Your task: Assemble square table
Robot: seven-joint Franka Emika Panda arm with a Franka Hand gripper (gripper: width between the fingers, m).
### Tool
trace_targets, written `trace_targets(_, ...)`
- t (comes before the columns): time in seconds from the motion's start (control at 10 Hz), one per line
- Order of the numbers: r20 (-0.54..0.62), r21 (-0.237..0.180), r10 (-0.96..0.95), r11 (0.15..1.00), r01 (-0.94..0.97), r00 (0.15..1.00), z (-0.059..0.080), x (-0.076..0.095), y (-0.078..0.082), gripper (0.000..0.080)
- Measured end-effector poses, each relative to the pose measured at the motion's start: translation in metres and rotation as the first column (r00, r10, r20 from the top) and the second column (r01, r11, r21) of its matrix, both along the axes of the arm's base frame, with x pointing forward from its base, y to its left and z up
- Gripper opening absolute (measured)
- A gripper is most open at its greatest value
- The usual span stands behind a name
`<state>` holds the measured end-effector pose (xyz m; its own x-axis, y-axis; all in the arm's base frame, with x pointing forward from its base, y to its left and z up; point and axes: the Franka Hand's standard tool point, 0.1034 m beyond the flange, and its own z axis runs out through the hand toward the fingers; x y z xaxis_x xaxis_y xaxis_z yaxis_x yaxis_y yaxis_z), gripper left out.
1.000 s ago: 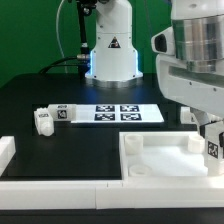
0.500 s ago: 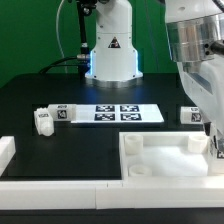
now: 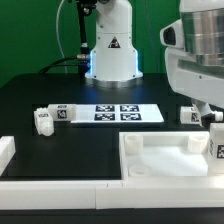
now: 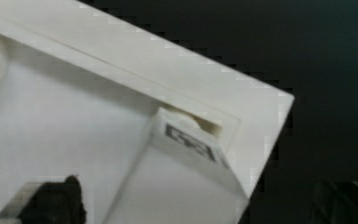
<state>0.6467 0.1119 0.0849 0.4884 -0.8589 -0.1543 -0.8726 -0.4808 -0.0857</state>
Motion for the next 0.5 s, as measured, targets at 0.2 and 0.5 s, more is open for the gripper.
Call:
trace_targets(0.2, 0.024, -0.004, 0.140, 0.990, -0.140, 0.990, -0.0005, 0.0000, -0.0015, 0.0649)
trace_targets(0.5, 0.085, -0.088, 0.548, 0.836, -0.541, 0.832, -0.0031, 0.0020, -0.0035, 0.0649)
